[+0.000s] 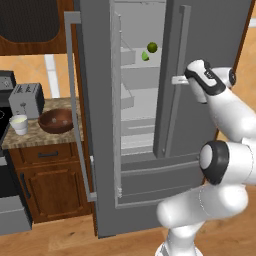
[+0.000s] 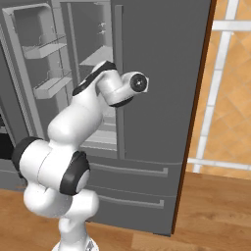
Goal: Grab a lemon wedge from the fridge and one ice cube from the ice bowl, and put them in the glass of lemonade.
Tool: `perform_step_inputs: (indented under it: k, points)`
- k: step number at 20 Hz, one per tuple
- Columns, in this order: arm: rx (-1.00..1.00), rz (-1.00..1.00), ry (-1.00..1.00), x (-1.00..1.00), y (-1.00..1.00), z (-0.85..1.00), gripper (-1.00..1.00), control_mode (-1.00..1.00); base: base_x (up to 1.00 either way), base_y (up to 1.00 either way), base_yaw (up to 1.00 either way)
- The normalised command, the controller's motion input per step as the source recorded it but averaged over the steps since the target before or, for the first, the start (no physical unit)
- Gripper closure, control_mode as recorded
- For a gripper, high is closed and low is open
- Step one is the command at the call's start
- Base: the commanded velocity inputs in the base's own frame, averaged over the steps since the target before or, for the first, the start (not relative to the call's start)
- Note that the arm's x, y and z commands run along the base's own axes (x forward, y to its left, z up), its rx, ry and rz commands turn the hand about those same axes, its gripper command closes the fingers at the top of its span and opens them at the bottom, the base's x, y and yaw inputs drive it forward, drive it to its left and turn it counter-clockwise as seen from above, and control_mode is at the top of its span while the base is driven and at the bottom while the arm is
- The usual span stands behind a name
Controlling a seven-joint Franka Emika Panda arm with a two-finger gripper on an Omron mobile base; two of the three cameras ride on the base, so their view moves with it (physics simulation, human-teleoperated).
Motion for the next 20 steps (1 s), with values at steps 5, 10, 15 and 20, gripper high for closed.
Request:
perform_step_inputs:
  k: [5,10,15,20]
  points:
    - [0.00,0.10,0.00,0.40,0.00,-0.12,-1.00,-1.00,0.00,0.00,0.00]
    - [-0.16,-0.13,-0.02,0.21,0.57,-0.12,1.00,-1.00,0.00,0.00,0.00]
    - [-0.29,-0.41,-0.04,0.19,0.90,-0.25,1.00,-1.00,0.00,0.00,0.00]
    - [-0.10,-0.48,-0.03,-0.24,0.13,-0.01,1.00,-1.00,0.00,0.00,0.00]
